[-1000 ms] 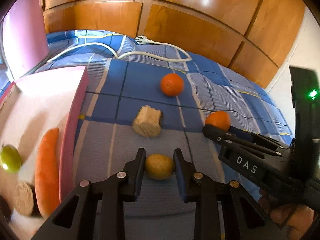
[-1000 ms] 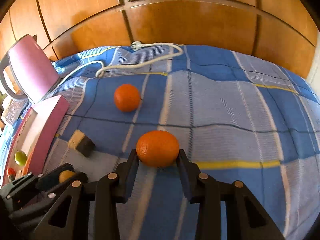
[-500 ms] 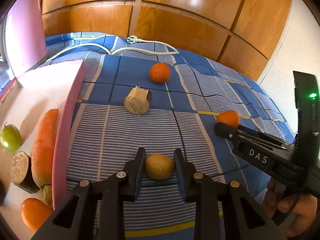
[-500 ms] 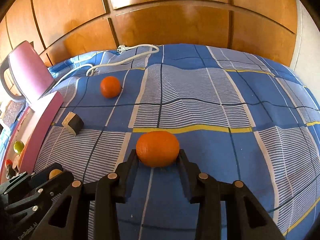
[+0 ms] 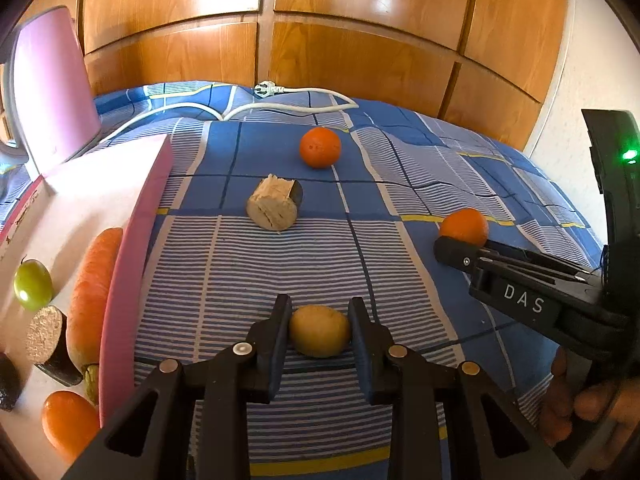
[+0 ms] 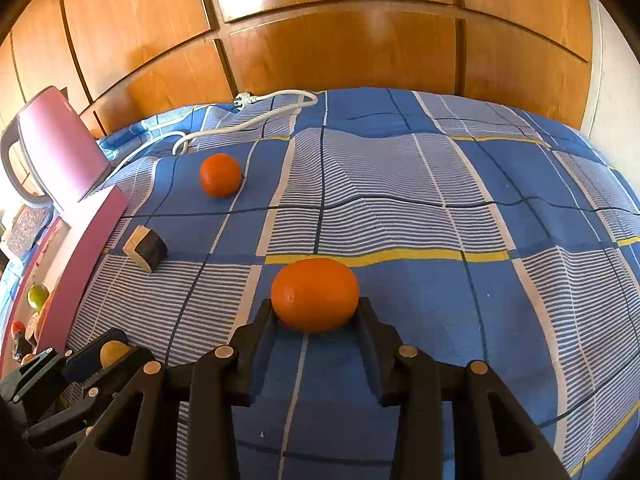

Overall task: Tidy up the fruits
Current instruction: 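Grasp the yellow fruit with the left tool while the right tool grasps the orange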

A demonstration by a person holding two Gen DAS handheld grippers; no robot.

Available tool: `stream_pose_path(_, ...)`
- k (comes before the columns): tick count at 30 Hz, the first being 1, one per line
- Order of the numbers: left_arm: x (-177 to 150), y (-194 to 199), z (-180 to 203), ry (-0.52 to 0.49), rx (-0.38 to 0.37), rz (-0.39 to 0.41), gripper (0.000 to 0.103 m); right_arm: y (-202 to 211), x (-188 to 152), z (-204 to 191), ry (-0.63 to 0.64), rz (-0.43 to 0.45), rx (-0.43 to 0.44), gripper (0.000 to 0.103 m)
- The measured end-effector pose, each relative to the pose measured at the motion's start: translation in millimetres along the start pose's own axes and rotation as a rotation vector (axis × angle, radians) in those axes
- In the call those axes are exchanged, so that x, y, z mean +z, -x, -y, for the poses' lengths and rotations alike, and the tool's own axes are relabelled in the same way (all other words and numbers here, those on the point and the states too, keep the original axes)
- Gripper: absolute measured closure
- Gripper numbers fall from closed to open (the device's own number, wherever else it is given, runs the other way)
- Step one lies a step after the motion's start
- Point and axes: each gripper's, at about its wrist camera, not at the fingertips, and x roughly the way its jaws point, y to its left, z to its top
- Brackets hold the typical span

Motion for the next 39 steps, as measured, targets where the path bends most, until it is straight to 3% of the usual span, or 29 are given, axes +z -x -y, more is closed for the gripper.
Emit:
stream_pose_path(13,-1.8,0.1,6.5,-0.04,0.032,0.005,0.074,0.2,-0.8,3.9,-0.015,0.01,0.022,0.063)
stream_pose_path(27,-7.6,20.8,2.2,-0.004,0.014,-0.042,0.075,8.2,-7.2,-7.5,0.033,0.007,-0.042,0.064)
stream_pose_path(39,-6.4,58.7,1.5,0.003,-0.018,0.031,0.074,26.2,-23.1,-20.2,0.009,-0.009,-0.015,0.064)
